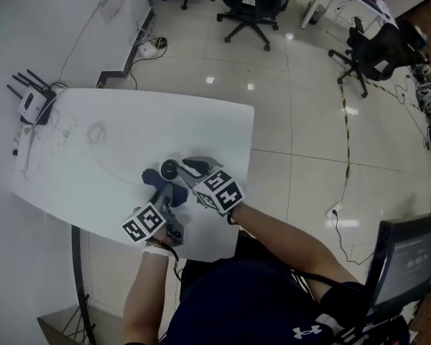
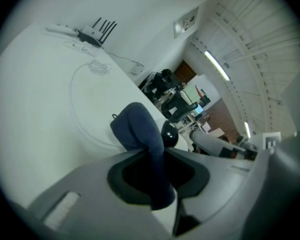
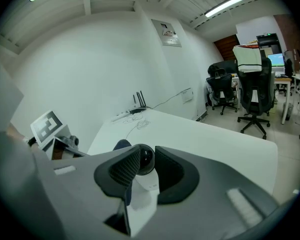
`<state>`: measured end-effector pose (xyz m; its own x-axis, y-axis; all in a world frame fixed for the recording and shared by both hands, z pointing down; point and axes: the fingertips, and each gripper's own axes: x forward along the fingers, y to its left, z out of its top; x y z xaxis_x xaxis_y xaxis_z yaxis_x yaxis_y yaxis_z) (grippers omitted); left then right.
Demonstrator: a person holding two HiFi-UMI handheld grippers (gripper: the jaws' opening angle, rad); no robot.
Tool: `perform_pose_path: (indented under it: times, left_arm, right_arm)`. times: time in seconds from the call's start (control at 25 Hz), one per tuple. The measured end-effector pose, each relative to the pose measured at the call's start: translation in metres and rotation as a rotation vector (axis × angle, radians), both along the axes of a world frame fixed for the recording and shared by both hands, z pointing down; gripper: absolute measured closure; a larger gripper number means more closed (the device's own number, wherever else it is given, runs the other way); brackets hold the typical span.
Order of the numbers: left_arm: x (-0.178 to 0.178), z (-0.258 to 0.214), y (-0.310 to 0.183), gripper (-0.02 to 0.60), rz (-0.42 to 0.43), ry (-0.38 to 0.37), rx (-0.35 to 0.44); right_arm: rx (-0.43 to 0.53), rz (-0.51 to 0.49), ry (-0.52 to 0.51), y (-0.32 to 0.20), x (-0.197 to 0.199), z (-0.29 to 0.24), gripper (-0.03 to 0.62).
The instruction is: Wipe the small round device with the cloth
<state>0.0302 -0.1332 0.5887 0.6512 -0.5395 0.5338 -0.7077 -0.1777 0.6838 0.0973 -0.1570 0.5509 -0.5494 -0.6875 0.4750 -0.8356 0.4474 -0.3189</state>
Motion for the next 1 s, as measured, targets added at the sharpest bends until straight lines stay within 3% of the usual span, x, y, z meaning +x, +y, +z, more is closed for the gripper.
perform_pose_path:
  times: [0.12,0.24,0.4,0.64,0.88,1.0]
  left_arm:
    - [0.015,-0.028,0.002,0.511,0.026,-0.056,0.098]
    - [0.033,-0.052,0.001,0.511,0.112,-0.090,0.188]
    - [0.044,-0.073,0.008,0.511,0.317,-0.187,0.298]
    - [0.056,-0.064,0.044,0.511,0.635,-0.320,0.384]
    - [0.010,-0.107,-0.021,0.511,0.589,-0.342,0.461]
    - [-0.008,-0.078,-0.047,0.511,0.635,-0.362,0.316]
  right_arm:
    - [0.003,-0.004,-0.022,0.008,0.016,-0.004,0.499]
    - [0.003,0.017,-0.018,0.005,0.027,-0.010,0.499]
    - [0.001,0.044,-0.019,-0.008,0.019,-0.013,0.499]
    - [-0.016,0.109,-0.050,-0.013,0.036,-0.011,0.500]
    - [-0.024,0.177,-0.087,-0.015,0.060,-0.013,0.507]
    - [-0.038,0.196,-0.109,-0.011,0.062,-0.009,0.508]
